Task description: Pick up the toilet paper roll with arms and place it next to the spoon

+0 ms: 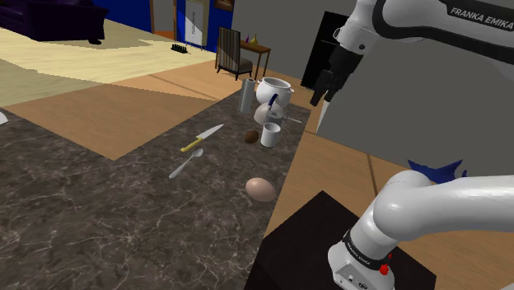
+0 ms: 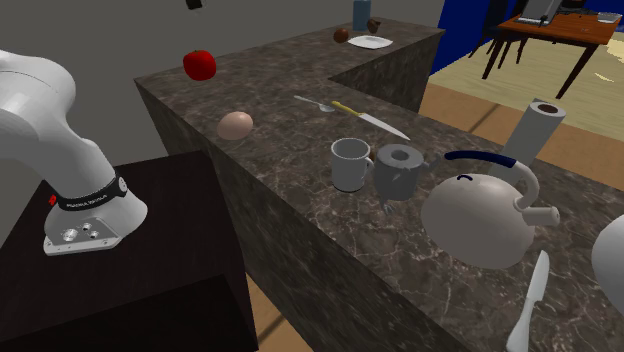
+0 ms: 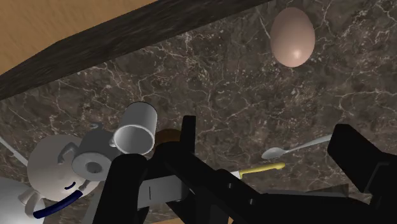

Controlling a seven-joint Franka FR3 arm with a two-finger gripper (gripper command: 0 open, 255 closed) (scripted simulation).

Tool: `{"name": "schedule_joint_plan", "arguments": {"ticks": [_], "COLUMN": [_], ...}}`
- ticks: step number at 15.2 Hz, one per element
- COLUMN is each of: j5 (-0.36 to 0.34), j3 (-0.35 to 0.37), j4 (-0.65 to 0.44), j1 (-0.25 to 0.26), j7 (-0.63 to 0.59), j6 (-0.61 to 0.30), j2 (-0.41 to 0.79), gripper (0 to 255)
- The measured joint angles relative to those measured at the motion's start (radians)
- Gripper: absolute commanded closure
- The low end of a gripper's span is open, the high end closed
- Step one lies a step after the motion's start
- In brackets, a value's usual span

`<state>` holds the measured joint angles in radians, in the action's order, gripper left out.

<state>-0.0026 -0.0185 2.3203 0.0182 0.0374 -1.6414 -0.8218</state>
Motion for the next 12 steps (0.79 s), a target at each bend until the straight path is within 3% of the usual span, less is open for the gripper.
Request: {"name": "schedule_joint_plan", "arguments": {"ticks": [5,12], "j5": [-0.015,-0.028], "j3": [-0.036,-0.117], "j4": [0.0,-0.054], "j1": [-0.011,-0.027], "j7": [0.03,0.101], "j6": [-0.079,-0.251], "j2": [0.075,0.287], "gripper": [0,0]}}
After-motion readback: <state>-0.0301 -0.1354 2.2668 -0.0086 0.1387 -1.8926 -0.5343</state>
